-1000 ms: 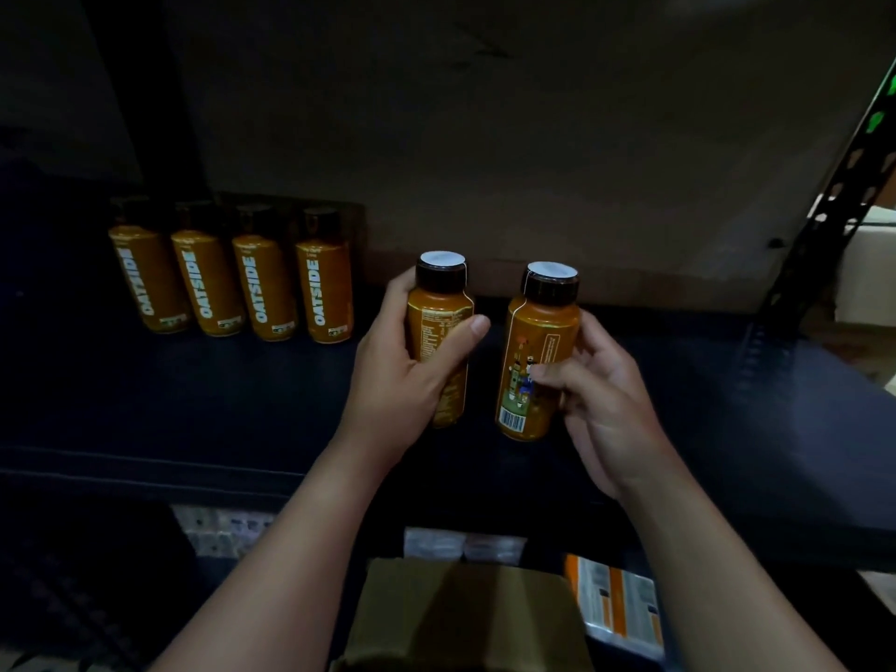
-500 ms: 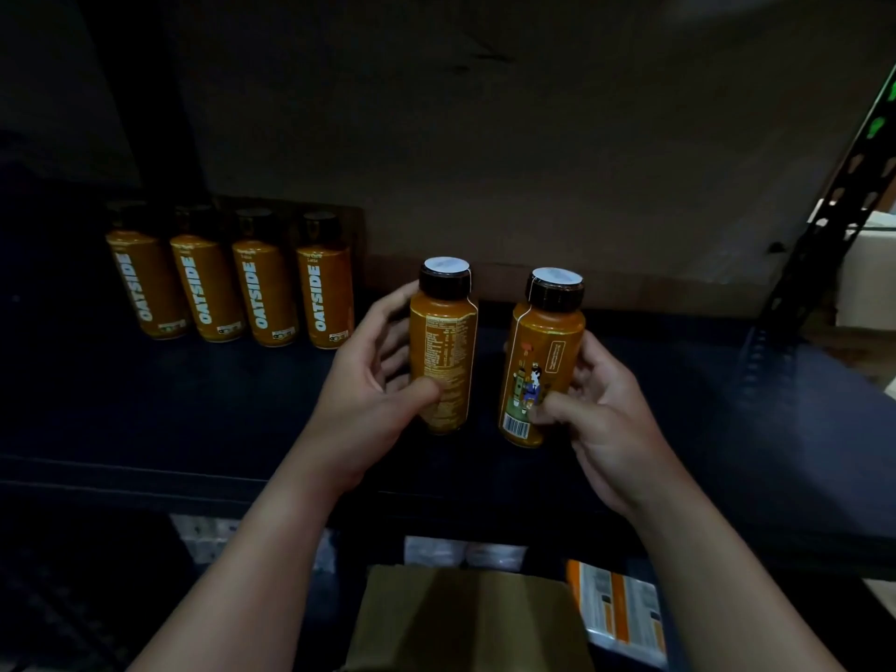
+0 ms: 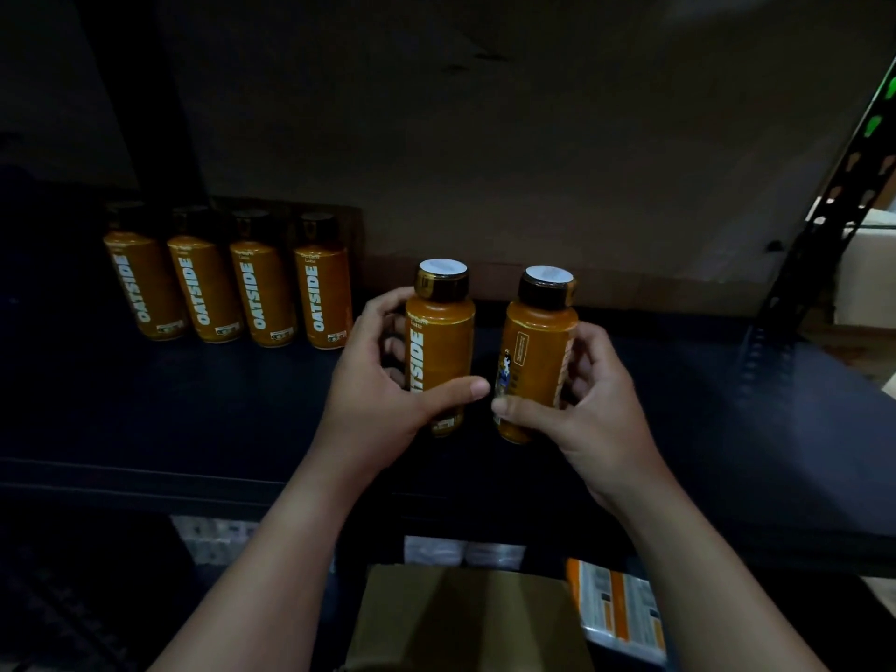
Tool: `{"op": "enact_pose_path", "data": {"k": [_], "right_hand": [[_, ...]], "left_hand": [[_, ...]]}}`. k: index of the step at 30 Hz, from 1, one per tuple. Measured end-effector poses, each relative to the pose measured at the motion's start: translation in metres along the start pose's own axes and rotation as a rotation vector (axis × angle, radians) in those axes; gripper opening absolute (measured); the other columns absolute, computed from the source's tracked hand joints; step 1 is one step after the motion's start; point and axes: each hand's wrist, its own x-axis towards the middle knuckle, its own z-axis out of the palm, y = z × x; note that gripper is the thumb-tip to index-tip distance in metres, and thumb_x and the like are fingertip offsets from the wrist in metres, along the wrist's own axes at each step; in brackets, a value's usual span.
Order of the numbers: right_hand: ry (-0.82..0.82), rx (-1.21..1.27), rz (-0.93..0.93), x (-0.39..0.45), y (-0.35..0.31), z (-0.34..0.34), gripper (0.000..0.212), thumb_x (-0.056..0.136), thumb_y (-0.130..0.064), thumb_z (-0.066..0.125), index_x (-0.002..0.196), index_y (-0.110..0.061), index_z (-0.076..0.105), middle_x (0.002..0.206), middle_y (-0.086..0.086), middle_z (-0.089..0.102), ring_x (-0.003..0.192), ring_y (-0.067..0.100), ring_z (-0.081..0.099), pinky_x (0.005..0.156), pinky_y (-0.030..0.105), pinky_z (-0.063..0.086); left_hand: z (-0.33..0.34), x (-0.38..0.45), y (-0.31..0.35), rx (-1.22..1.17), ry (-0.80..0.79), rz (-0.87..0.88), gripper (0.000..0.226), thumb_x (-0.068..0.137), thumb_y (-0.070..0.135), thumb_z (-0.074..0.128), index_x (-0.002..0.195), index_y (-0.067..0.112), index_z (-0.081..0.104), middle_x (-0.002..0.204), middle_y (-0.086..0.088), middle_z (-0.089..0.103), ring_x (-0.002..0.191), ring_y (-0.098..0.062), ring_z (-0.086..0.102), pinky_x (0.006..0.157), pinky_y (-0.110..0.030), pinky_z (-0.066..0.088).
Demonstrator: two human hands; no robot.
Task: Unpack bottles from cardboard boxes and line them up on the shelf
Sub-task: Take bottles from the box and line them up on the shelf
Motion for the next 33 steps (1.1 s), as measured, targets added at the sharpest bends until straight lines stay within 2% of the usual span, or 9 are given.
{"op": "enact_pose_path", "data": {"k": [3,5,8,12,16,22,25,28,33], "right_hand": [[-0.067,0.054,0.008,0.001,0.003,-0.002,0.092,0.065,-0.01,0.092,0.133,-0.05,0.044,0.127,-0.02,0.061,0.118,-0.002,0.059,0.092,0.028,0.055],[-0.094,0.089,0.02,0.001,0.003,-0.002,0.089,0.072,0.006,0.081,0.133,-0.049,0.045,0.129,-0.013,0.063,0.12,0.005,0.061,0.096,0.035,0.056],[-0.079,0.087,0.019,0.002,0.002,-0.001,0.085,0.074,0.017,0.072,0.132,-0.041,0.049,0.126,-0.007,0.065,0.117,0.007,0.063,0.09,0.031,0.058],[-0.055,-0.006,-0.003,0.002,0.003,0.0,0.085,0.071,0.004,0.084,0.134,-0.041,0.048,0.126,-0.017,0.061,0.116,-0.005,0.058,0.081,0.013,0.054],[-0.015,-0.091,-0.021,0.0,0.001,0.003,0.089,0.069,-0.014,0.091,0.138,-0.04,0.042,0.132,-0.021,0.054,0.119,-0.006,0.054,0.09,0.022,0.052],[0.006,-0.209,-0.025,-0.001,-0.001,0.011,0.092,0.071,-0.02,0.091,0.134,-0.05,0.03,0.118,-0.037,0.043,0.107,-0.02,0.044,0.082,0.01,0.045],[0.018,-0.277,-0.019,0.002,-0.001,0.016,0.092,0.071,-0.026,0.09,0.14,-0.047,0.032,0.125,-0.031,0.043,0.115,-0.009,0.047,0.09,0.013,0.044],[0.034,-0.336,0.005,0.007,-0.001,0.022,0.094,0.072,-0.032,0.09,0.147,-0.039,0.034,0.143,-0.013,0.048,0.133,0.008,0.044,0.103,0.03,0.046],[0.042,-0.381,0.051,0.026,-0.006,0.041,0.092,0.074,-0.027,0.09,0.148,-0.032,0.035,0.146,-0.004,0.048,0.136,0.018,0.045,0.108,0.038,0.043]], "left_hand": [[-0.009,0.001,-0.003,-0.114,-0.138,-0.07,0.1,0.061,0.032,0.096,0.144,0.05,0.042,0.137,0.014,0.059,0.127,-0.008,0.059,0.101,-0.041,0.054],[-0.014,0.0,-0.003,-0.198,-0.199,-0.093,0.097,0.065,0.013,0.092,0.146,0.038,0.045,0.136,0.008,0.063,0.127,-0.013,0.061,0.106,-0.047,0.051],[-0.013,-0.001,-0.001,-0.22,-0.166,-0.084,0.091,0.065,0.005,0.088,0.144,0.028,0.05,0.133,0.003,0.066,0.124,-0.014,0.064,0.106,-0.046,0.053],[-0.01,0.0,-0.001,-0.154,-0.098,-0.052,0.091,0.063,0.015,0.09,0.143,0.032,0.05,0.132,0.006,0.064,0.122,-0.012,0.064,0.101,-0.046,0.056],[-0.006,-0.001,0.0,-0.046,-0.028,-0.029,0.092,0.062,0.029,0.091,0.141,0.04,0.046,0.136,0.011,0.059,0.124,-0.009,0.061,0.099,-0.046,0.056],[-0.001,-0.001,-0.005,0.105,0.076,-0.005,0.089,0.072,0.026,0.09,0.147,0.04,0.044,0.14,0.012,0.052,0.127,-0.005,0.055,0.099,-0.041,0.057],[0.001,0.0,-0.007,0.159,0.146,0.005,0.087,0.074,0.027,0.089,0.148,0.031,0.046,0.14,0.005,0.055,0.125,-0.009,0.058,0.099,-0.039,0.057],[0.005,0.007,-0.007,0.178,0.23,-0.025,0.082,0.073,0.021,0.091,0.145,0.021,0.05,0.139,-0.001,0.06,0.123,-0.01,0.062,0.099,-0.037,0.058],[0.005,0.024,-0.016,0.274,0.294,-0.041,0.079,0.079,0.022,0.087,0.148,0.022,0.048,0.142,0.0,0.059,0.129,-0.014,0.058,0.102,-0.038,0.056]]}}
